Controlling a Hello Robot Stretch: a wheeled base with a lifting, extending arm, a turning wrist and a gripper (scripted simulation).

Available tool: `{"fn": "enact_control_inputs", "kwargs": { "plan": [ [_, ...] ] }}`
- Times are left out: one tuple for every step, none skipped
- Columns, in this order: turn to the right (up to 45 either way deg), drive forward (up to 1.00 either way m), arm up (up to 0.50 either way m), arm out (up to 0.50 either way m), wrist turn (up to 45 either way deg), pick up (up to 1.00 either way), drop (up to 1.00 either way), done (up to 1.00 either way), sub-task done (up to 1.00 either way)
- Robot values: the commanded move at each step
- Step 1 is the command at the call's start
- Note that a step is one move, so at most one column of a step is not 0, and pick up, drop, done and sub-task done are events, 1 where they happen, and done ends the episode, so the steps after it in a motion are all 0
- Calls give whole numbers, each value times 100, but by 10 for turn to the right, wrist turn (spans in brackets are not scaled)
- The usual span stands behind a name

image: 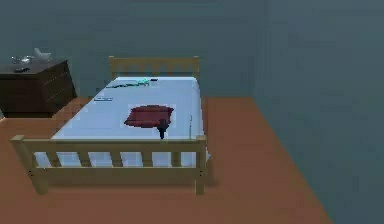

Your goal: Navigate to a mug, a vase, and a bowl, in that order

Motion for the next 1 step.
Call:
{"fn": "enact_control_inputs", "kwargs": {
  "plan": [
    [450,0,0,0,0,0,0,0,0]
  ]
}}
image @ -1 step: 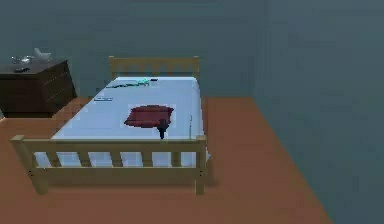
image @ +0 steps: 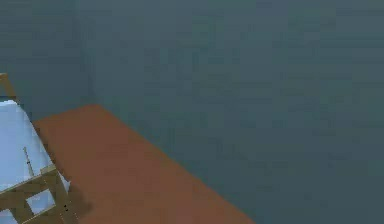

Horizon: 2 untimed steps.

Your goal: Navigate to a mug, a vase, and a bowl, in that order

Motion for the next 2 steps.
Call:
{"fn": "enact_control_inputs", "kwargs": {
  "plan": [
    [450,0,0,0,0,0,0,0,0],
    [450,0,0,0,0,0,0,0,0]
  ]
}}
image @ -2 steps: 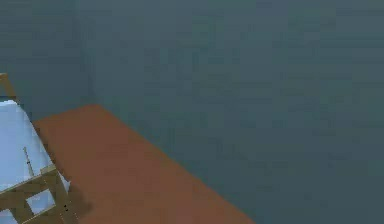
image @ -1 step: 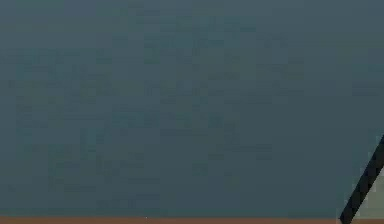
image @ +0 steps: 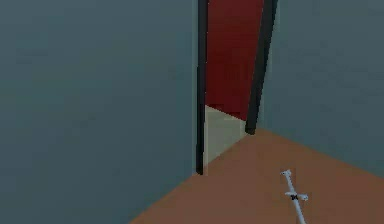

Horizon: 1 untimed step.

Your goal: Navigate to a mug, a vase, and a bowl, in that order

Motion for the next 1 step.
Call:
{"fn": "enact_control_inputs", "kwargs": {
  "plan": [
    [240,0,0,0,0,0,0,0,0]
  ]
}}
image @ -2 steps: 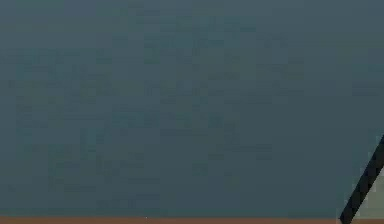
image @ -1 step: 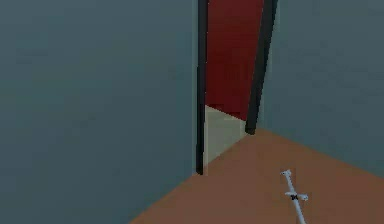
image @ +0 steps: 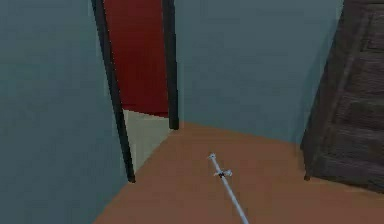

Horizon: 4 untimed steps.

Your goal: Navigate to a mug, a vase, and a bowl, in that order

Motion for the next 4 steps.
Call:
{"fn": "enact_control_inputs", "kwargs": {
  "plan": [
    [0,100,0,0,0,0,0,0,0],
    [60,0,0,0,0,0,0,0,0],
    [0,40,0,0,0,0,0,0,0],
    [-360,0,0,0,0,0,0,0,0]
  ]
}}
